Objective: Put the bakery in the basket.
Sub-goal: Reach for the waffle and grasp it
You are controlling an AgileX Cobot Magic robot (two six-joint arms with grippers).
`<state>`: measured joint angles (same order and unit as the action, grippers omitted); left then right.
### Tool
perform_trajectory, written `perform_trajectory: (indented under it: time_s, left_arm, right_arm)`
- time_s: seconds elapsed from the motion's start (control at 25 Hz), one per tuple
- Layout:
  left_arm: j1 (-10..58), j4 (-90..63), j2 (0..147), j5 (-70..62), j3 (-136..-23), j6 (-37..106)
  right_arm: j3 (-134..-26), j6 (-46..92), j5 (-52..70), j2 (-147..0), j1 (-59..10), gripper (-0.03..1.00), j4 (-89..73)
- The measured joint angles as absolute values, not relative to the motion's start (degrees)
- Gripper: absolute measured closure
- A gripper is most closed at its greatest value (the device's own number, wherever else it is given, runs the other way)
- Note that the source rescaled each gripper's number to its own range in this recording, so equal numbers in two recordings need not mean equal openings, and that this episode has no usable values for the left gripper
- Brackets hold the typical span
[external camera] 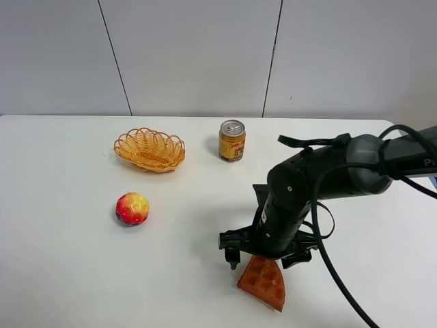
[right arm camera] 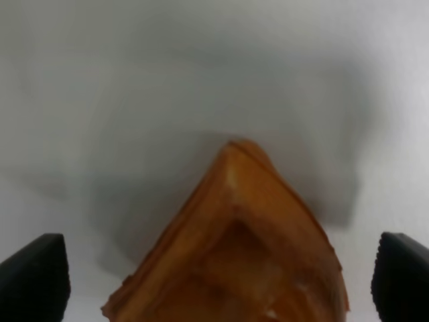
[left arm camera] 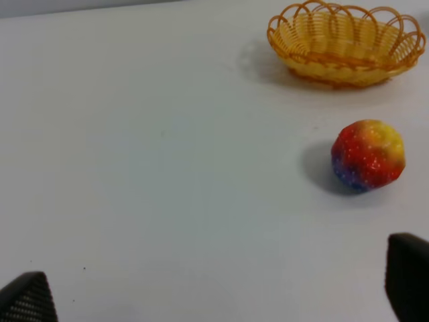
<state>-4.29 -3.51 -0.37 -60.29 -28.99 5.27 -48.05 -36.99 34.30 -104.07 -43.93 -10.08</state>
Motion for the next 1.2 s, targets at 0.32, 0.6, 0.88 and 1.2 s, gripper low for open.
perform_trajectory:
  time_s: [0.32,0.6,0.88,1.2]
  left_arm:
    - [-4.3,-3.5,-0.4,-60.3,-29.0,5.3]
    - [-4.3,-3.5,-0.4,-60.3,-29.0,5.3]
    - [-4.3,-3.5,-0.4,-60.3,-29.0,5.3]
    - [-4.3,-3.5,-0.4,-60.3,-29.0,5.3]
  right_arm:
    - [-47.5,-37.0,34.8,-104.1,-43.9,-0.03,-10.1]
    - [-47.5,-37.0,36.2,-106.9,-43.9,-0.03,-10.3]
    - [-47.5,-36.6,37.2,-106.9,-43.9,-0.03,-10.8]
    - [-47.5,-36.5,37.3,-106.9,-43.9,0.79,-10.8]
